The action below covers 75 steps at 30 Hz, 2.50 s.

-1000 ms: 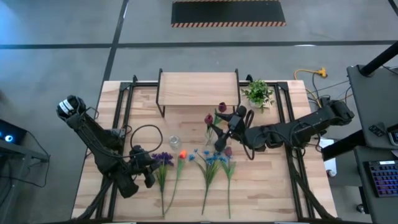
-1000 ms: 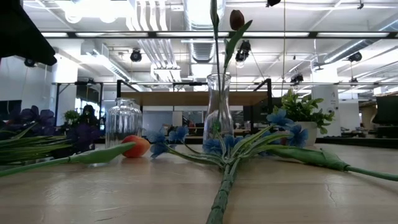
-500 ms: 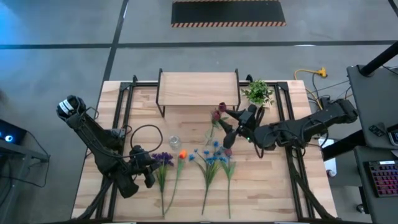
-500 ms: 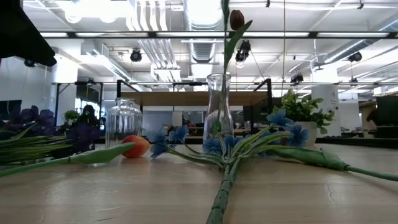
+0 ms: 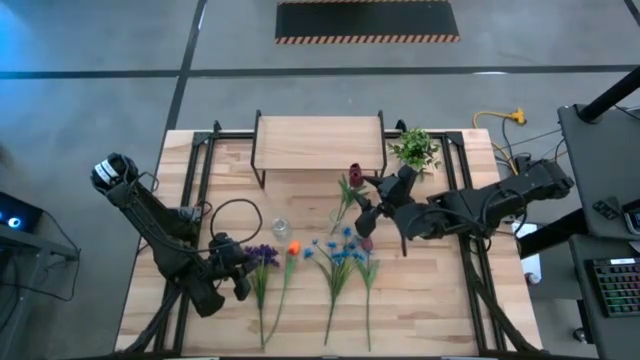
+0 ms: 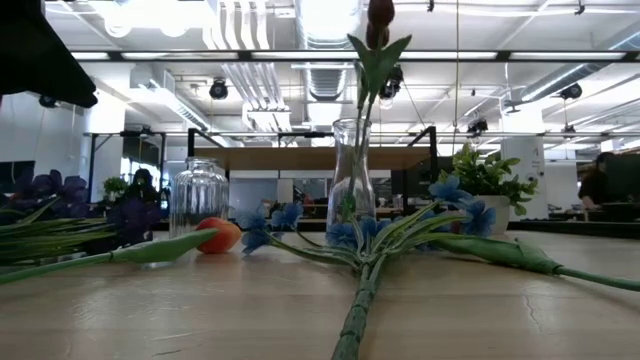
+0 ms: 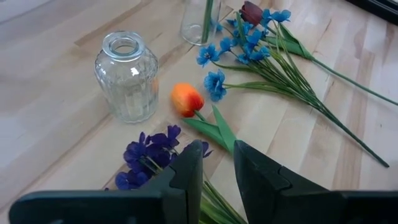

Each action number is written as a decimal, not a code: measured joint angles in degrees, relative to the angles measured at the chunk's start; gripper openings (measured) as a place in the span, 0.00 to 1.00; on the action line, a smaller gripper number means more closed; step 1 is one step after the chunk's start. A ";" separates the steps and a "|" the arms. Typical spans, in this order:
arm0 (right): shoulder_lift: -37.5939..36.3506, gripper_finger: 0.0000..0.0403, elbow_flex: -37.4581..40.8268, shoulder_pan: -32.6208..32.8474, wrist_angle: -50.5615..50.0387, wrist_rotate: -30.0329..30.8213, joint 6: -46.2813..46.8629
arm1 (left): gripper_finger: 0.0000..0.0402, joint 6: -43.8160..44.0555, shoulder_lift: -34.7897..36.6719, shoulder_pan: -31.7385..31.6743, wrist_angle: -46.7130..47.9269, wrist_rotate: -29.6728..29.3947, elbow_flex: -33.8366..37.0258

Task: Pick and place flowers into a vace then onto a shelf
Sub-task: Put the red tulip into the right transparent vase

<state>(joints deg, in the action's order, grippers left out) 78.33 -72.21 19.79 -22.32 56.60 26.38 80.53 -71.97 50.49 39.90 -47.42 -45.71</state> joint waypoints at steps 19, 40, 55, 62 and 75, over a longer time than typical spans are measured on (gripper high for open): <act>0.04 0.54 -2.55 11.55 -5.78 0.11 -2.94 | 0.18 0.02 0.00 -0.03 -0.69 0.79 -0.21; 12.15 0.54 -1.04 23.13 -34.48 -13.95 47.38 | 0.18 -1.90 0.00 -0.01 -3.69 11.67 0.11; 24.55 0.54 -0.56 22.39 -34.41 -22.25 74.42 | 0.18 -7.69 0.00 -0.01 -3.41 11.60 0.69; 26.09 0.54 1.48 19.39 -31.04 -24.55 77.20 | 0.18 -12.23 0.00 -0.01 -3.39 11.29 1.14; 21.80 0.54 9.60 11.32 -19.22 -32.69 71.02 | 0.18 -13.84 0.00 -0.01 -3.43 10.80 1.14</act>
<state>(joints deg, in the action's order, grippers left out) 100.13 -62.62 31.11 -41.55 23.91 97.40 66.70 -71.96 50.48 36.47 -36.61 -44.58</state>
